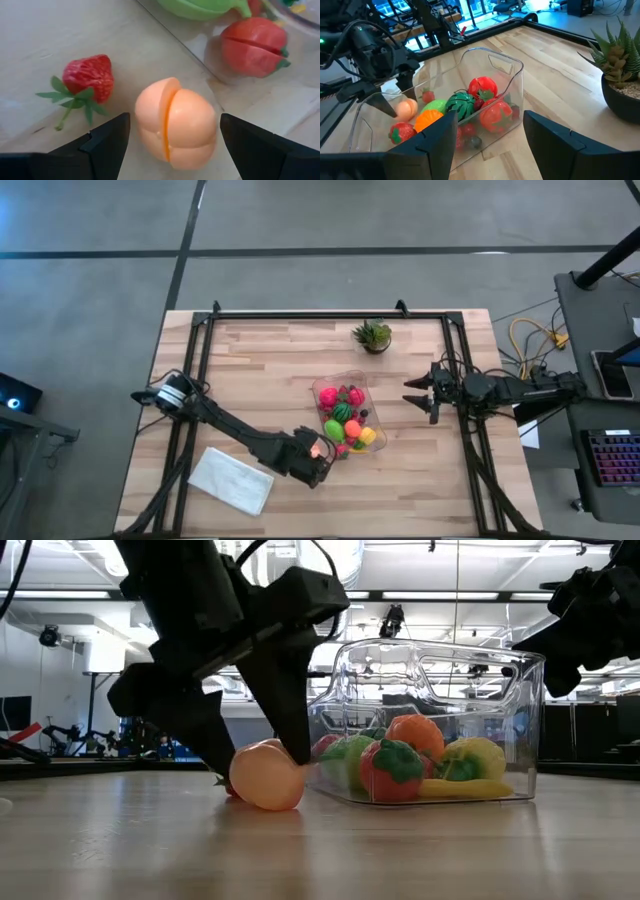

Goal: Pick and placing Produce into tupperware
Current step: Put the light orange peach into the transparent bin

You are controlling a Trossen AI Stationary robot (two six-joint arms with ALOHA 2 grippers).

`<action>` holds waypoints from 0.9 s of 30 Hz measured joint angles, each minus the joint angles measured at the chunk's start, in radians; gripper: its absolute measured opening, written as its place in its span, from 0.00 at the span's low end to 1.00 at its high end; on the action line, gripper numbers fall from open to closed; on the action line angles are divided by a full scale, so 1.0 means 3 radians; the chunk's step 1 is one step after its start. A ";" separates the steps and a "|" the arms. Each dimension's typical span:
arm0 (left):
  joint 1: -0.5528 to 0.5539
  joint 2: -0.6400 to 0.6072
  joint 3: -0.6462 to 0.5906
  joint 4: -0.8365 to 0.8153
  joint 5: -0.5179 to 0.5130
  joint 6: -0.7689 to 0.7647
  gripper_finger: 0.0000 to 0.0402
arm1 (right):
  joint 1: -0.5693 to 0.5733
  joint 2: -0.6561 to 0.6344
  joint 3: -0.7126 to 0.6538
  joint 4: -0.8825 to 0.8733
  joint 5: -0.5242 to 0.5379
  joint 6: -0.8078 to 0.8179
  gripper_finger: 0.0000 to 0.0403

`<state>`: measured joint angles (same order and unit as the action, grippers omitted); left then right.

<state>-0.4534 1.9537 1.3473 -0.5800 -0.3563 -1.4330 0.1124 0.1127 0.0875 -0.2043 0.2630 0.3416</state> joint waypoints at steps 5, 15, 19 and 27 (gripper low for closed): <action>0.0009 0.0017 -0.0088 0.0088 -0.0003 0.0001 0.73 | 0.0001 0.0000 0.0000 0.0000 0.0000 -0.0001 0.54; 0.0037 0.0022 -0.0159 0.0225 -0.0011 0.0002 0.73 | 0.0000 0.0000 0.0000 0.0000 0.0000 -0.0002 0.54; 0.0037 0.0022 -0.0162 0.0225 -0.0011 0.0027 0.72 | 0.0000 0.0000 0.0000 0.0000 0.0000 -0.0002 0.54; 0.0037 0.0019 -0.0166 0.0226 -0.0008 0.0023 0.55 | 0.0000 0.0000 0.0000 0.0000 0.0000 -0.0002 0.54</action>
<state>-0.4423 1.9594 1.2976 -0.5122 -0.3586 -1.4262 0.1123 0.1127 0.0875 -0.2043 0.2630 0.3408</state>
